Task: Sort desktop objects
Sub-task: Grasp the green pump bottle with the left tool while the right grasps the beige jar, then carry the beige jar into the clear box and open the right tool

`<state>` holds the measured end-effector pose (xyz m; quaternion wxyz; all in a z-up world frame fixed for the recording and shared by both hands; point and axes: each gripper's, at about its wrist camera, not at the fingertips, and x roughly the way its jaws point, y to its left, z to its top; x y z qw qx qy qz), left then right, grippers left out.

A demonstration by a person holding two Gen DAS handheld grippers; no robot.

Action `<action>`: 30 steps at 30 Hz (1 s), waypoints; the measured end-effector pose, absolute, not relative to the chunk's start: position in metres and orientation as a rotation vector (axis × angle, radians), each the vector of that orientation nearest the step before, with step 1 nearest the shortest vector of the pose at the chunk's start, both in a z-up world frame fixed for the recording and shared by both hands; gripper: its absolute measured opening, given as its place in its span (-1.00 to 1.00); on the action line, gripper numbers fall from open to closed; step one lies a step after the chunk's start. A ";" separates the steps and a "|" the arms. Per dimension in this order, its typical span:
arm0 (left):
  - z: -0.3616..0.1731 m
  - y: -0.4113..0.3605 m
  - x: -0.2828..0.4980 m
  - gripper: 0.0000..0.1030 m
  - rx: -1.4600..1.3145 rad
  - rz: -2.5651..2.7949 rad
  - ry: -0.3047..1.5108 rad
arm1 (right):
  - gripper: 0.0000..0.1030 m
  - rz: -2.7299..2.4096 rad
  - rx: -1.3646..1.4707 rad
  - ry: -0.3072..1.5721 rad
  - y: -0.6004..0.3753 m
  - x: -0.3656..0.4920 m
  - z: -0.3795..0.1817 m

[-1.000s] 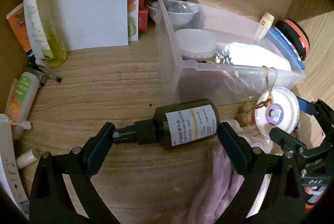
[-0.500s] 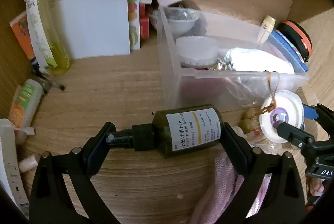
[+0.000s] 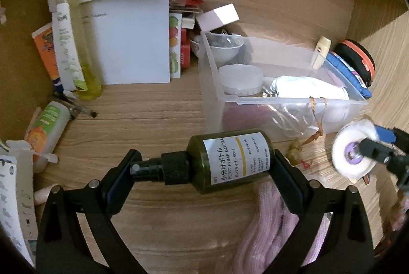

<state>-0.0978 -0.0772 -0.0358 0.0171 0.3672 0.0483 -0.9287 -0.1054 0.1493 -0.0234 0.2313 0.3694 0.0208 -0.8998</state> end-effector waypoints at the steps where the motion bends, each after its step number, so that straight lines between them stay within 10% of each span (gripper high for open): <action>1: -0.035 -0.077 -0.096 0.91 1.131 -2.887 0.142 | 0.29 -2.477 1.012 0.050 0.151 -0.105 -0.021; 30: 0.054 -0.044 -0.095 0.91 0.855 -3.074 0.027 | 0.29 -2.607 0.754 0.000 0.181 -0.109 0.056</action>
